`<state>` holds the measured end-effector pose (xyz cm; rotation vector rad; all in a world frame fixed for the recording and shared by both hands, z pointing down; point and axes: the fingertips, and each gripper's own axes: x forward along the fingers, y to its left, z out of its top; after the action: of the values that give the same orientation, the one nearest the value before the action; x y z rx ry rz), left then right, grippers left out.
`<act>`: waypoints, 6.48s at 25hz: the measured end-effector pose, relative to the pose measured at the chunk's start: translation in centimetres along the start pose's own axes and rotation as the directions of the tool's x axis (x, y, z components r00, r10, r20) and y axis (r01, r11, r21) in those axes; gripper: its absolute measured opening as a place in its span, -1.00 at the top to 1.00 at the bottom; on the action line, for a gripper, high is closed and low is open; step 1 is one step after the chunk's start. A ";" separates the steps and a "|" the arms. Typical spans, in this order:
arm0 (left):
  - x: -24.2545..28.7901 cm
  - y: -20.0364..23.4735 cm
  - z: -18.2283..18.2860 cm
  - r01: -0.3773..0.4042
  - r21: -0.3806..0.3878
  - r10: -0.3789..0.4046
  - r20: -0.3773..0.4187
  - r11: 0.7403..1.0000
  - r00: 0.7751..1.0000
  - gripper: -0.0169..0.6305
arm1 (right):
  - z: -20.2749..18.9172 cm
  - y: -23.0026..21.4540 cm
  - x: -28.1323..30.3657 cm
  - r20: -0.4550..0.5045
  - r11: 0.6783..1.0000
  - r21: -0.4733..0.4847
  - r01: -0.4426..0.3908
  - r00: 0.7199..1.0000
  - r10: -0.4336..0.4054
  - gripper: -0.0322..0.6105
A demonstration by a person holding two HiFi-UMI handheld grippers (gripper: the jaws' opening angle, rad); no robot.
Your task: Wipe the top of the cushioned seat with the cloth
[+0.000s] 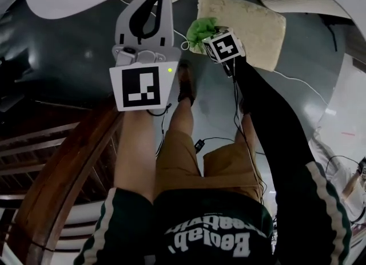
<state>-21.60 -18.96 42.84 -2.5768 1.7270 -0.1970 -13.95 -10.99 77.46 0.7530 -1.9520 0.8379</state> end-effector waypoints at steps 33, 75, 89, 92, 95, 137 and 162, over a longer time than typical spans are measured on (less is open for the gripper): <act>4.0 -22.5 2.7 0.230 -0.032 -0.229 0.031 0.973 0.973 0.90 | -24.9 -22.0 -19.5 -0.073 0.914 0.220 0.340 0.940 -0.332 0.60; 4.5 -17.5 0.7 0.209 -0.088 -0.210 -0.003 0.974 0.978 0.90 | -17.0 -11.2 -10.7 -0.044 0.995 0.007 0.101 0.994 -0.101 0.61; 8.0 -29.4 0.7 0.323 -0.089 -0.324 -0.003 0.942 0.946 0.90 | -29.3 -21.8 -17.4 -0.228 0.942 0.141 0.304 0.936 -0.268 0.61; 8.1 -29.1 1.1 0.324 -0.081 -0.325 0.003 0.942 0.946 0.90 | -28.6 -21.3 -17.0 -0.211 0.940 0.166 0.298 0.942 -0.262 0.61; 8.0 -27.7 1.6 0.300 -0.085 -0.301 -0.003 0.950 0.954 0.90 | -26.0 -20.9 -16.6 -0.144 0.942 0.168 0.291 0.953 -0.268 0.62; -3.5 -13.3 36.2 0.053 0.112 -0.075 0.208 0.992 0.975 0.90 | 15.2 -3.7 -69.7 0.873 0.856 0.170 0.489 0.328 -0.361 0.61; -5.0 -15.2 38.9 0.043 0.153 -0.077 0.230 0.987 0.970 0.90 | 14.7 -1.4 -72.2 0.902 0.806 0.077 0.587 0.302 -0.307 0.62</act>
<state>-4.75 -10.19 5.33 -2.4350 1.4955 -0.0177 12.66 -10.09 8.73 1.7332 -2.4244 -0.3487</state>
